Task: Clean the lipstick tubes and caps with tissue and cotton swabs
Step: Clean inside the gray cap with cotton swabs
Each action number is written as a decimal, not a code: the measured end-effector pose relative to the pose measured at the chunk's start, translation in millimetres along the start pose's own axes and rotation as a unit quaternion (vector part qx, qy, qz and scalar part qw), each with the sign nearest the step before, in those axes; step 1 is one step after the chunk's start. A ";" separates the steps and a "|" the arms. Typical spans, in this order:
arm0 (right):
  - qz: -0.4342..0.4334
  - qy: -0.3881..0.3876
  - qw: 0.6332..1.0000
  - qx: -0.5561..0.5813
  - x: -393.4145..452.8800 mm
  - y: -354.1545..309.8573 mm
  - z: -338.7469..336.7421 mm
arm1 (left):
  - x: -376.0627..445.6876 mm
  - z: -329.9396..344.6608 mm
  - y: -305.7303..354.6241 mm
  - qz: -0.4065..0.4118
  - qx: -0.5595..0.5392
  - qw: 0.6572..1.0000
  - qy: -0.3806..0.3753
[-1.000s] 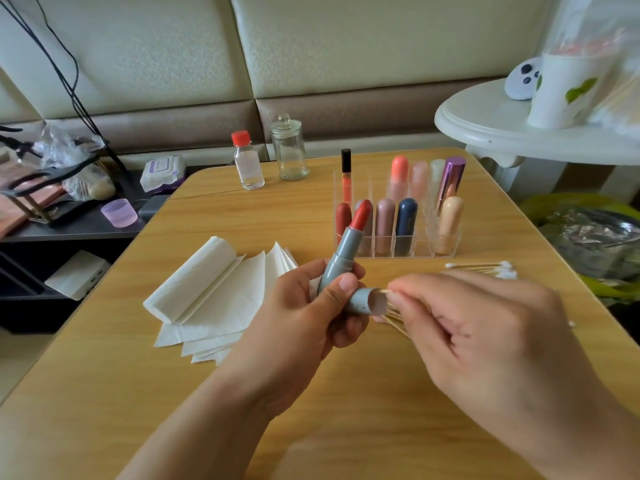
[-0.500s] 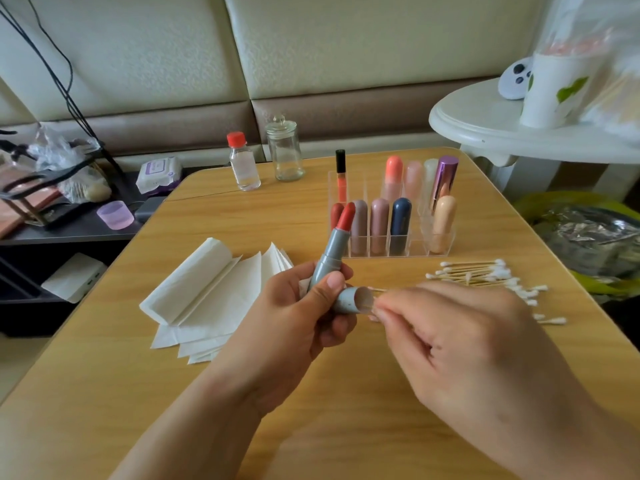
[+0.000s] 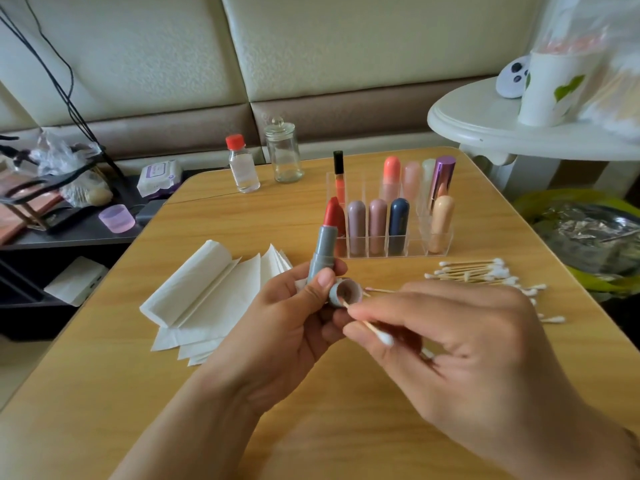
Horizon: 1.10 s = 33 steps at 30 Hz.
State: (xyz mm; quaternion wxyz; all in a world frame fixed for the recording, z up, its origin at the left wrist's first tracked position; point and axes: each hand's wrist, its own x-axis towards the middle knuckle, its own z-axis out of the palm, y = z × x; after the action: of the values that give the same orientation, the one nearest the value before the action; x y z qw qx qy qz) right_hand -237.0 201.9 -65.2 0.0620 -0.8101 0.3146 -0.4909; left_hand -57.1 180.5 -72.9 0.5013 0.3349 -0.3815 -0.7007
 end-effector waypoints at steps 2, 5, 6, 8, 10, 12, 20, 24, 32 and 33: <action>0.032 0.004 0.998 0.055 2.2 -3.9 -0.8 | 0.1 -0.1 -1.1 -0.006 -0.004 1.000 -0.015; 0.053 0.007 0.997 0.049 2.1 -3.9 -1.4 | -1.1 3.6 -1.2 -0.005 -0.010 1.000 -0.019; 0.060 0.015 0.998 0.031 1.8 -2.2 -1.9 | -1.4 4.7 -0.6 -0.003 -0.020 1.000 -0.019; 0.076 0.043 0.996 -0.011 1.9 2.0 -3.8 | -1.5 5.5 1.0 -0.005 -0.022 1.000 -0.019; 0.075 0.057 0.994 -0.050 2.7 5.3 -6.8 | -1.7 4.6 2.6 -0.011 -0.010 1.000 -0.018; 0.052 0.058 0.993 -0.093 3.0 6.3 -9.3 | -2.0 4.0 4.1 -0.015 0.000 1.000 -0.018; -0.041 -0.005 0.983 -0.177 -0.6 8.6 -7.3 | -3.3 5.9 5.7 -0.017 0.098 0.994 0.045; -0.013 -0.066 0.987 -0.147 -0.8 3.9 -4.2 | -3.0 3.4 6.6 -0.002 0.114 0.992 0.055; 0.022 -0.026 0.989 -0.145 1.9 3.0 -4.6 | -2.2 1.4 1.7 0.001 0.158 0.986 0.047; 0.022 -0.043 0.986 -0.158 0.7 2.3 -4.0 | -2.6 1.4 2.6 0.004 0.162 0.986 0.048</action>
State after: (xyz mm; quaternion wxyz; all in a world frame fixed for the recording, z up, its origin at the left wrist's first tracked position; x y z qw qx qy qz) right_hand -241.2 200.5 -63.7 -0.0432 -0.8228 0.4030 -0.3984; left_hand -56.4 182.7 -69.7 0.4613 0.4429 -0.4667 -0.6109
